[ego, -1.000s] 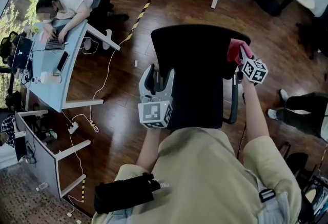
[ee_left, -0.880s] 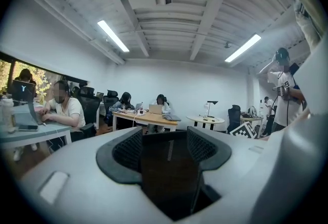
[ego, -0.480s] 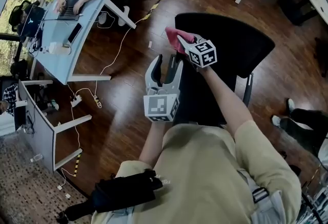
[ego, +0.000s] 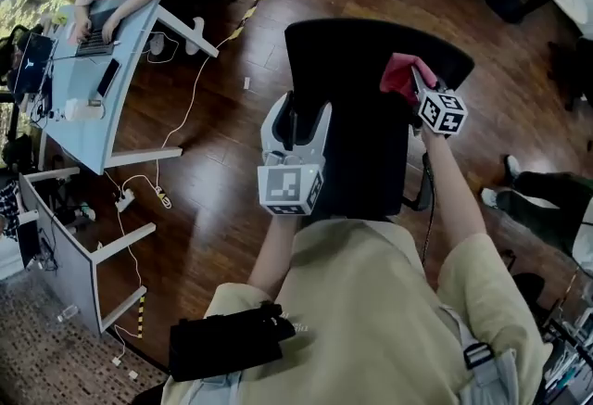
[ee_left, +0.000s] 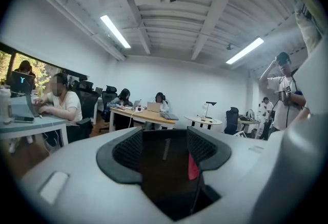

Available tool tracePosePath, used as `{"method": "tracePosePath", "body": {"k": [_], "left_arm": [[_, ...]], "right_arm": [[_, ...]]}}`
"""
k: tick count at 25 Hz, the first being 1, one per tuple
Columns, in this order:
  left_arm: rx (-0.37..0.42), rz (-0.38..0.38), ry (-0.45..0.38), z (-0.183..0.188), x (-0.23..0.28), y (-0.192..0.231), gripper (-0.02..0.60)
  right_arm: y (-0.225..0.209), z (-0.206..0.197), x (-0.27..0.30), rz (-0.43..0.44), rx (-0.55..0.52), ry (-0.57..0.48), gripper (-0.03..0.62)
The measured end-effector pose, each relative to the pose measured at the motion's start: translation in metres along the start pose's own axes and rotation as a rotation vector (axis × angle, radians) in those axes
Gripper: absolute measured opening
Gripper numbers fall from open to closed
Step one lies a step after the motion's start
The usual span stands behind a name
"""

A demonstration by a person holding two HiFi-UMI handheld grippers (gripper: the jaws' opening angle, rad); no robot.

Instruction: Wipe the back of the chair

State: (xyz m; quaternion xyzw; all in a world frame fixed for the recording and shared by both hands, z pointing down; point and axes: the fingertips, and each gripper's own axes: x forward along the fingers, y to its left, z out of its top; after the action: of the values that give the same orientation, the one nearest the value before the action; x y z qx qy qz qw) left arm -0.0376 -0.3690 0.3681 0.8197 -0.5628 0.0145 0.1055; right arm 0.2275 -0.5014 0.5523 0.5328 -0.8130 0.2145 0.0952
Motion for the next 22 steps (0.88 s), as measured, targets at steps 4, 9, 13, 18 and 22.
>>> {"method": "tracePosePath", "body": {"k": [4, 9, 13, 18, 22], "left_arm": [[0.012, -0.059, 0.007, 0.000, 0.013, -0.023, 0.249], [0.020, -0.049, 0.016, -0.003, 0.006, -0.032, 0.249], [0.042, 0.013, 0.031, -0.004, -0.011, -0.015, 0.249], [0.056, 0.094, 0.039, 0.005, -0.038, 0.006, 0.249], [0.033, 0.134, 0.076, -0.014, -0.052, 0.017, 0.247]], "right_arm": [[-0.088, 0.000, -0.063, -0.220, 0.031, -0.023, 0.036], [-0.047, -0.014, -0.051, -0.143, 0.036, 0.013, 0.034], [0.147, -0.058, 0.013, 0.341, -0.097, 0.161, 0.035], [0.271, -0.051, 0.092, 0.472, -0.069, 0.158, 0.040], [0.263, -0.036, 0.123, 0.412, -0.053, 0.134, 0.041]]}}
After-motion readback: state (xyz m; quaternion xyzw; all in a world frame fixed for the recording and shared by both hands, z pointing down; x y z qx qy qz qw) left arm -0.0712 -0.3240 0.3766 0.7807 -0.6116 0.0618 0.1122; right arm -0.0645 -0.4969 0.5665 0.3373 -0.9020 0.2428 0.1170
